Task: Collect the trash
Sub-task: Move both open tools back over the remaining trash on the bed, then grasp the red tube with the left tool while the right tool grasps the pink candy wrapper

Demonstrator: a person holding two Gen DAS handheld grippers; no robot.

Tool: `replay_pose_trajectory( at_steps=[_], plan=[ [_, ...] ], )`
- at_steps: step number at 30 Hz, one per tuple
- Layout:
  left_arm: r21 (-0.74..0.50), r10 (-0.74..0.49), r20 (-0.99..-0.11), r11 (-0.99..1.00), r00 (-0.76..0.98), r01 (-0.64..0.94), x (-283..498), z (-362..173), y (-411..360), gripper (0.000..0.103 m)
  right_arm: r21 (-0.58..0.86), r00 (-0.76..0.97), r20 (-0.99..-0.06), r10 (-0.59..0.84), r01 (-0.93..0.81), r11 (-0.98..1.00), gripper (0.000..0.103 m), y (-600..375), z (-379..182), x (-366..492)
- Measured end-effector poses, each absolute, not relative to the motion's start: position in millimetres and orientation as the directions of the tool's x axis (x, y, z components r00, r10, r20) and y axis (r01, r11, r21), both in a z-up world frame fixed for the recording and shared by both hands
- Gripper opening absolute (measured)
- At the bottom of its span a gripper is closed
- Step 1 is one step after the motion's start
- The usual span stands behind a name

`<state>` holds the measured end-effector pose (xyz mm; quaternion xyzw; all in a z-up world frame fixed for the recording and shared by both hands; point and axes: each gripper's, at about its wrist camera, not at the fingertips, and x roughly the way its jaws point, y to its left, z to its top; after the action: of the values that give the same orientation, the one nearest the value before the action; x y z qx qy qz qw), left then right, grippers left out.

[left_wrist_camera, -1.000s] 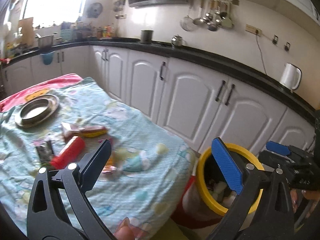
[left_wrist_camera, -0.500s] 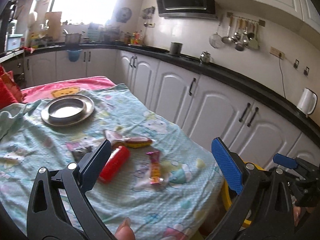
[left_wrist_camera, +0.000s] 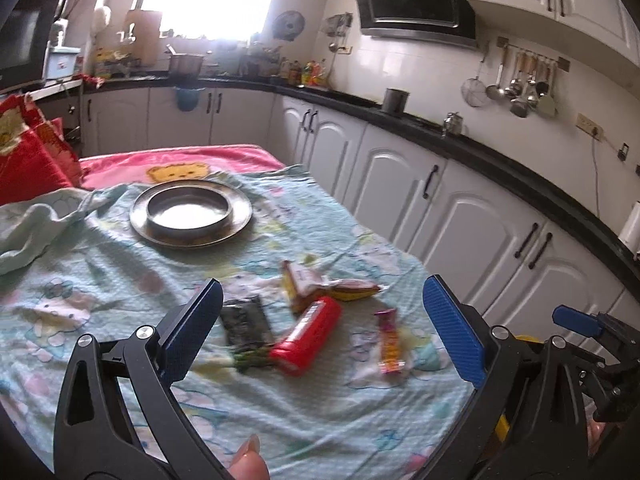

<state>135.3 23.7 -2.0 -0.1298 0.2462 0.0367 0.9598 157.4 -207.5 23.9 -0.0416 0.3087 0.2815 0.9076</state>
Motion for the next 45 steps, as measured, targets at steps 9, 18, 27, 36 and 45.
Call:
replay_pose_trajectory(
  at_steps=[9, 18, 27, 36, 45],
  plan=[
    [-0.257, 0.021, -0.531, 0.949, 0.847, -0.185, 138, -18, 67, 0.077, 0.085, 0.586, -0.654, 0.478, -0.571, 0.816, 0.076, -170, -2, 183],
    [-0.268, -0.041, -0.568, 0.953, 0.822, -0.138, 147, -34, 71, 0.051, 0.108, 0.521, -0.717, 0.463, -0.573, 0.812, 0.063, -147, -31, 213],
    [-0.238, -0.121, -0.603, 0.971, 0.788, -0.033, 165, -46, 51, 0.039, 0.145, 0.445, -0.772, 0.454, -0.572, 0.807, 0.046, -128, -64, 239],
    [-0.203, -0.147, -0.652, 0.979, 0.744, 0.015, 184, -62, 33, 0.036, 0.204, 0.387, -0.797, 0.464, -0.551, 0.809, 0.031, -124, -84, 256],
    [-0.144, -0.117, -0.700, 0.989, 0.705, 0.022, 201, -78, 21, 0.033, 0.237, 0.372, -0.791, 0.485, -0.545, 0.804, 0.010, -138, -87, 257]
  ],
)
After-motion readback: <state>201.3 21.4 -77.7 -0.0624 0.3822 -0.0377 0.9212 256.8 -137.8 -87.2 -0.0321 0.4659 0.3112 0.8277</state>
